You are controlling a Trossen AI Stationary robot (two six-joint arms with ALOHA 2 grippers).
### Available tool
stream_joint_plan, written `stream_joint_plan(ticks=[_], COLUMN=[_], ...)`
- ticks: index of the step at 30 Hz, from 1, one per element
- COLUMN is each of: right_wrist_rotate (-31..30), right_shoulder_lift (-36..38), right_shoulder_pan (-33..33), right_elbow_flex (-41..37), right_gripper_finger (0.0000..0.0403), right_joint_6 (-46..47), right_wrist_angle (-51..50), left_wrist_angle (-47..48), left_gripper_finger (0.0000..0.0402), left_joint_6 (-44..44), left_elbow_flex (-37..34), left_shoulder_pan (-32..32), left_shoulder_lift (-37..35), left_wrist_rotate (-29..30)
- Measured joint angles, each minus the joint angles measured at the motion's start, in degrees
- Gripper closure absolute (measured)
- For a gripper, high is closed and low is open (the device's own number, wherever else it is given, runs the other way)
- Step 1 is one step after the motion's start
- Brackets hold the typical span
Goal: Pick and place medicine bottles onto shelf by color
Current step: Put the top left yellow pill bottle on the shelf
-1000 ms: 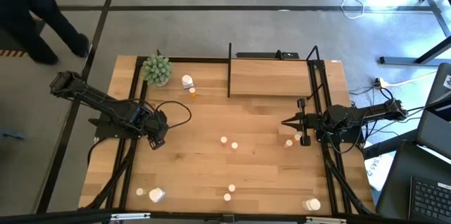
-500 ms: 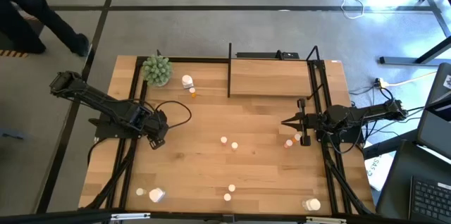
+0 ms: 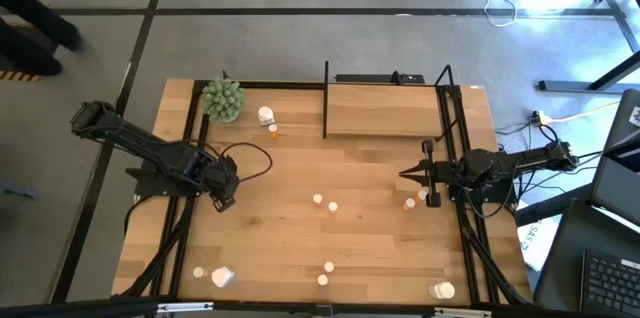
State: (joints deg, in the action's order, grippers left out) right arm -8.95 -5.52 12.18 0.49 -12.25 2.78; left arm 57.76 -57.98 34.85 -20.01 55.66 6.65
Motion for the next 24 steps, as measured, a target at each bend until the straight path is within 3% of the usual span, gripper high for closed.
stream_joint_plan(ticks=[14, 24], right_wrist_rotate=[0.0, 0.0], right_shoulder_lift=[0.0, 0.0], right_shoulder_pan=[0.0, 0.0], right_elbow_flex=[0.0, 0.0], right_gripper_finger=[0.0380, 0.0380], right_joint_6=[0.0, 0.0], right_wrist_angle=[0.0, 0.0], left_wrist_angle=[0.5, 6.8], left_gripper_finger=[0.0292, 0.0292], left_joint_6=[6.1, 24.3], left_elbow_flex=[14.1, 31.2], left_shoulder_pan=[0.9, 11.0], left_shoulder_lift=[1.2, 12.3], left_wrist_rotate=[2.7, 3.0])
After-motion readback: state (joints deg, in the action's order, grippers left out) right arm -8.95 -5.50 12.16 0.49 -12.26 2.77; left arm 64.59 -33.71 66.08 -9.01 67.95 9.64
